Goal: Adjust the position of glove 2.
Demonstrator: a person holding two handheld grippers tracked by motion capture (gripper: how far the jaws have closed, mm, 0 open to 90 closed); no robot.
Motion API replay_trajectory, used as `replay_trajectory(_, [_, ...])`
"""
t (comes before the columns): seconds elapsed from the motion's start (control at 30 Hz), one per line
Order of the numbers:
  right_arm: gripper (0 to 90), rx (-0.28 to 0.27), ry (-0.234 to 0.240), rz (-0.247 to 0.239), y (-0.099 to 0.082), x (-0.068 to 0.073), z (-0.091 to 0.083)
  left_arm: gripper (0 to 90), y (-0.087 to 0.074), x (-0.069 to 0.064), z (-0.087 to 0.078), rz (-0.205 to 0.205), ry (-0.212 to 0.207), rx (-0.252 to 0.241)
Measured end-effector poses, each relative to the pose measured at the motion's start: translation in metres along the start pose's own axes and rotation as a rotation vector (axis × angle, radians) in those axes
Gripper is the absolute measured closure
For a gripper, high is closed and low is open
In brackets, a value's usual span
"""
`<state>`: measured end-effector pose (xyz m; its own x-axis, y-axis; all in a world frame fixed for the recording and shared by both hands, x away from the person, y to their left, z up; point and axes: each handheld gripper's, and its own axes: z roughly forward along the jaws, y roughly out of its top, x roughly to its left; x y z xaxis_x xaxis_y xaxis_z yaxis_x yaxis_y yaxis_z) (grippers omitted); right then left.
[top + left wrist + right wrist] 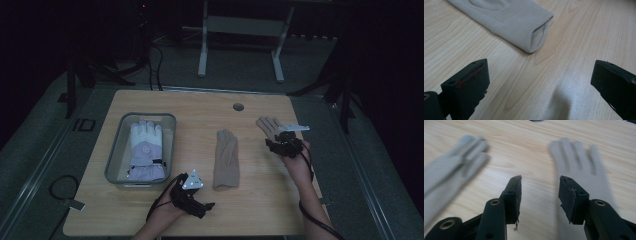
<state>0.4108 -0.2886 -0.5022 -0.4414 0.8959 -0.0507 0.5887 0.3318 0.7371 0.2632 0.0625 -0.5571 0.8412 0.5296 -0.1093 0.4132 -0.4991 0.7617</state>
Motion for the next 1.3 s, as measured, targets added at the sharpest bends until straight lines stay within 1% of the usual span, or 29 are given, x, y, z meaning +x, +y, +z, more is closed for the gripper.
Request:
replay_trajectory(0.03, [53.5, 0.001, -0.01, 0.006, -0.001, -0.007, 0.0, 2.0, 0.0, 0.0, 0.0, 0.001, 0.002, 0.002])
replay_trajectory(0.07, [53.5, 0.001, -0.01, 0.006, -0.001, -0.007, 0.0, 2.0, 0.0, 0.0, 0.0, 0.001, 0.002, 0.002])
replay_trajectory(0.1, [53.6, 0.006, -0.009, 0.012, -0.002, -0.014, 0.001, 2.0, 0.0, 0.0, 0.0, 0.001, 0.001, 0.003])
replay_trajectory(0.13, [53.4, 0.016, -0.02, 0.025, -0.004, -0.028, 0.002, 2.0, 0.0, 0.0, 0.0, 0.0, 0.001, 0.002])
replay_trajectory(0.2, [51.0, 0.027, -0.021, 0.033, -0.005, -0.038, 0.004, 2.0, 0.0, 0.0, 0.0, -0.002, -0.001, 0.002])
replay_trajectory(0.23, [48.8, 0.028, -0.008, 0.032, -0.006, -0.042, 0.005, 2.0, 0.0, 0.0, 0.0, -0.002, -0.001, 0.002])
replay_trajectory(0.27, [45.8, 0.027, 0.003, 0.029, -0.006, -0.043, 0.006, 2.0, 0.0, 0.0, 0.0, -0.001, -0.003, 0.002])
replay_trajectory(0.33, [45.7, 0.028, 0.011, 0.026, -0.007, -0.046, 0.007, 2.0, 0.0, 0.0, 0.0, 0.003, 0.001, 0.005])
replay_trajectory(0.4, [46.1, 0.042, 0.011, 0.009, -0.006, -0.049, 0.012, 2.0, 0.0, 0.0, 0.0, 0.003, 0.004, 0.008])
replay_trajectory(0.5, [46.1, 0.049, 0.013, 0.014, -0.006, -0.052, 0.016, 2.0, 0.0, 0.0, 0.0, -0.002, 0.002, 0.005])
replay_trajectory(0.57, [46.3, 0.058, 0.019, 0.027, -0.006, -0.055, 0.023, 2.0, 0.0, 0.0, 0.0, -0.002, -0.001, 0.005])
replay_trajectory(0.63, [46.3, 0.071, 0.023, 0.029, -0.007, -0.056, 0.029, 2.0, -0.001, 0.0, 0.0, 0.0, -0.003, 0.007])
replay_trajectory(0.7, [46.3, 0.081, 0.02, 0.026, -0.008, -0.055, 0.032, 2.0, -0.001, 0.0, 0.0, 0.0, -0.004, 0.006])
replay_trajectory(0.73, [46.4, 0.116, 0.007, 0.023, -0.012, -0.055, 0.04, 2.0, -0.001, 0.0, 0.0, -0.001, -0.004, 0.006])
replay_trajectory(0.77, [46.3, 0.121, -0.001, 0.017, -0.015, -0.055, 0.043, 2.0, -0.001, 0.0, 0.0, -0.002, -0.005, 0.006])
replay_trajectory(0.8, [46.7, 0.108, -0.007, 0.016, -0.016, -0.054, 0.044, 2.0, -0.001, 0.0, 0.0, -0.003, -0.006, 0.004])
replay_trajectory(0.83, [48.9, 0.099, -0.009, 0.015, -0.017, -0.053, 0.044, 2.0, -0.001, -0.001, 0.0, -0.004, -0.007, 0.004])
replay_trajectory(0.87, [48.9, 0.099, -0.009, 0.015, -0.017, -0.053, 0.044, 2.0, -0.001, -0.001, 0.0, -0.004, -0.007, 0.004])
replay_trajectory(0.9, [52.3, 0.094, -0.019, 0.01, -0.018, -0.052, 0.044, 2.0, -0.001, -0.001, 0.0, 0.0, -0.007, 0.007])
replay_trajectory(0.93, [61.1, 0.086, -0.037, 0.003, -0.019, -0.051, 0.044, 2.0, -0.001, -0.001, 0.0, -0.001, -0.007, 0.007])
replay_trajectory(0.97, [65.5, 0.086, -0.03, 0.014, -0.019, -0.051, 0.044, 2.0, -0.001, -0.001, 0.0, -0.001, -0.006, 0.006])
replay_trajectory(1.0, [72.2, 0.085, -0.031, 0.023, -0.019, -0.051, 0.044, 2.0, -0.001, -0.001, 0.0, 0.001, -0.006, 0.007])
replay_trajectory(1.03, [78.0, 0.083, -0.04, 0.024, -0.019, -0.05, 0.044, 2.0, -0.001, -0.001, 0.0, 0.002, -0.006, 0.008])
replay_trajectory(1.07, [84.0, 0.081, -0.04, 0.025, -0.019, -0.05, 0.043, 2.0, -0.001, -0.001, 0.001, 0.002, -0.005, 0.009])
replay_trajectory(1.1, [85.9, 0.077, -0.033, 0.039, -0.019, -0.049, 0.043, 2.0, -0.001, -0.001, 0.001, 0.002, -0.004, 0.009])
replay_trajectory(1.2, [87.1, 0.073, -0.048, 0.079, -0.019, -0.047, 0.04, 2.0, -0.001, -0.001, 0.001, -0.001, -0.004, 0.006])
replay_trajectory(1.3, [87.3, 0.058, -0.074, 0.122, -0.017, -0.044, 0.034, 2.0, -0.001, -0.001, 0.001, 0.003, -0.002, 0.009])
